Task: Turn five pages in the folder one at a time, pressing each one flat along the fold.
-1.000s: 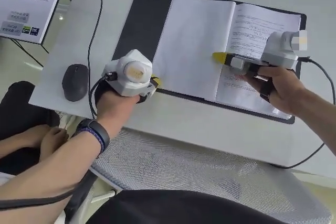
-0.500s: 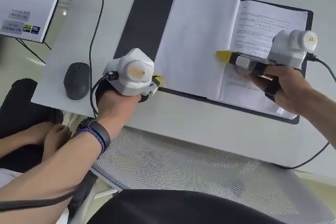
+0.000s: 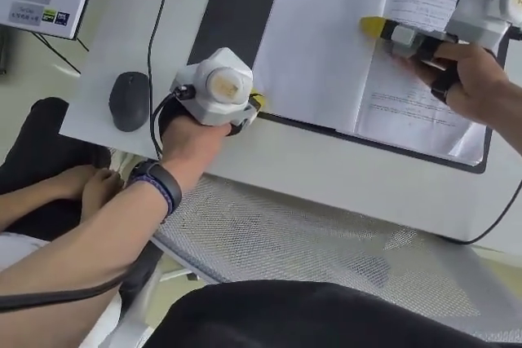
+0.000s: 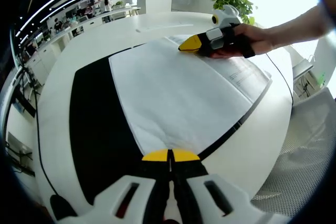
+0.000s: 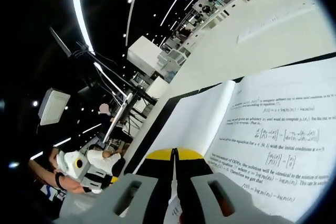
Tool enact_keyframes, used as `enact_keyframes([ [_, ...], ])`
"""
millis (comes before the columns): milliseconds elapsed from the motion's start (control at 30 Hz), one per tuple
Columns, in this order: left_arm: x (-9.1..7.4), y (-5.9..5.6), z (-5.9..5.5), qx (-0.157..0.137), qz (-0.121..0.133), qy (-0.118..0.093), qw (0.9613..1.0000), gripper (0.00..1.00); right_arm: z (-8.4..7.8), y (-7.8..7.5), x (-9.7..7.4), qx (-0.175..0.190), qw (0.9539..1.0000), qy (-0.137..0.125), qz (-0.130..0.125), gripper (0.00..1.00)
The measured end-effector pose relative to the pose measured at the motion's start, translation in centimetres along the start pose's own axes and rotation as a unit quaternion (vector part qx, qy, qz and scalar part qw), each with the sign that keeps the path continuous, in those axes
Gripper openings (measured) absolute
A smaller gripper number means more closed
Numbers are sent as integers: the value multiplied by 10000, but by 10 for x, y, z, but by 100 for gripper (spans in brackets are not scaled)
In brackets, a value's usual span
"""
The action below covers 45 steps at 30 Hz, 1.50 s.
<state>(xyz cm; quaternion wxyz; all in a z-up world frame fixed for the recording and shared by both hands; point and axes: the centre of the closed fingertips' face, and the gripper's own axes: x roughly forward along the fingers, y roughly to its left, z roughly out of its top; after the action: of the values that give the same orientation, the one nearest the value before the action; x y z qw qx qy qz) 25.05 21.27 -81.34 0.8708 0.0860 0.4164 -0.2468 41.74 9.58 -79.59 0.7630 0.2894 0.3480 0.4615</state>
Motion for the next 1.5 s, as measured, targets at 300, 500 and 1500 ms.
enact_keyframes([
  [300, -1, -1, 1, 7, -32, -3, 10000, 0, 29, -24, 5, 185, 9984, -513, -136, 0],
  [500, -2, -2, 1, -10, -32, -33, 10000, 0, 50, -42, 10, 505, 9927, -1034, -374, 0],
  [1500, -1, -3, 7, -75, -25, -227, 9997, 0, 50, -29, 6, 337, 9927, -1051, -489, 0],
])
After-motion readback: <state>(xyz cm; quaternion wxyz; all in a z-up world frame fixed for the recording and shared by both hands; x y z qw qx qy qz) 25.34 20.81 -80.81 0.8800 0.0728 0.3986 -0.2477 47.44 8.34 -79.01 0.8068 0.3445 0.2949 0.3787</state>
